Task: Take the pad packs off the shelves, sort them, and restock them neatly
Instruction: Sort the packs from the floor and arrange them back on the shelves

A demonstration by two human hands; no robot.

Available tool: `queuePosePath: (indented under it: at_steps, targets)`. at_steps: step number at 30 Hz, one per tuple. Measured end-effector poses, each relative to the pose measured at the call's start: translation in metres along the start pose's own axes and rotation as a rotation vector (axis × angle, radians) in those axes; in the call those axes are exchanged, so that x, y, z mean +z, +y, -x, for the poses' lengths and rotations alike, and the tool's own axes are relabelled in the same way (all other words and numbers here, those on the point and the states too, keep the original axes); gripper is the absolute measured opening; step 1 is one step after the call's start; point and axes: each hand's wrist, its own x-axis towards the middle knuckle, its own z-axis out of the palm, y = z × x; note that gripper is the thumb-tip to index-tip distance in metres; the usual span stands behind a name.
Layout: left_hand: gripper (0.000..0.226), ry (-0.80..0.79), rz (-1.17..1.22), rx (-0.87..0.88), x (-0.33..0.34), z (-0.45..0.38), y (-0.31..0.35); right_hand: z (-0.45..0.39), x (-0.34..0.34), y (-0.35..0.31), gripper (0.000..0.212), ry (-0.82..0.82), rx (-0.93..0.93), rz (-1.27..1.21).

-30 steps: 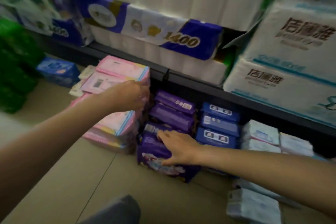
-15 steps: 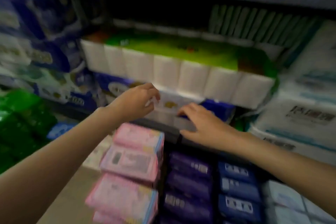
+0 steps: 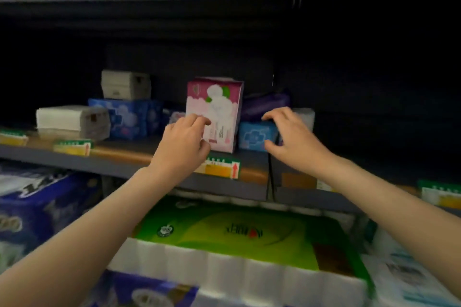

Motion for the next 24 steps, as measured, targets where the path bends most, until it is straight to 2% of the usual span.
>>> queuePosePath:
  at_steps: [3,7,10,14,16,18,21,22,24]
  targets:
    - [0.044,-0.085,-0.115,-0.078,0.015,-0.009,0.002,-0.027,0.016,0.010,0.065,-0.104,0.039,0.046]
    - [0.040,-0.152,-0.292,-0.203,0.041,-0.002,0.003,-0.067,0.031,0.014,0.083,-0.133,0.006,0.061]
    - [0.037,-0.190,-0.344,-0.262,0.052,0.006,0.011,-0.106,0.034,0.009,0.092,-0.125,-0.027,0.083]
    - [0.034,-0.186,-0.376,-0.299,0.060,0.014,0.023,-0.147,0.046,-0.002,0.103,-0.202,0.058,0.117]
    - [0.033,-0.184,-0.408,-0.300,0.061,0.014,0.022,-0.153,0.053,-0.007,0.100,-0.159,0.048,0.171]
    - [0.033,-0.196,-0.432,-0.307,0.061,0.011,0.021,-0.150,0.052,-0.009,0.091,-0.008,0.000,0.186]
    - [0.034,-0.204,-0.433,-0.322,0.061,0.009,0.021,-0.142,0.046,-0.010,0.084,0.183,-0.088,-0.003]
    - [0.035,-0.211,-0.440,-0.319,0.061,0.009,0.022,-0.139,0.046,-0.011,0.089,0.180,-0.099,-0.059]
    - [0.035,-0.220,-0.458,-0.317,0.061,0.010,0.022,-0.135,0.048,-0.013,0.101,0.058,-0.059,-0.035]
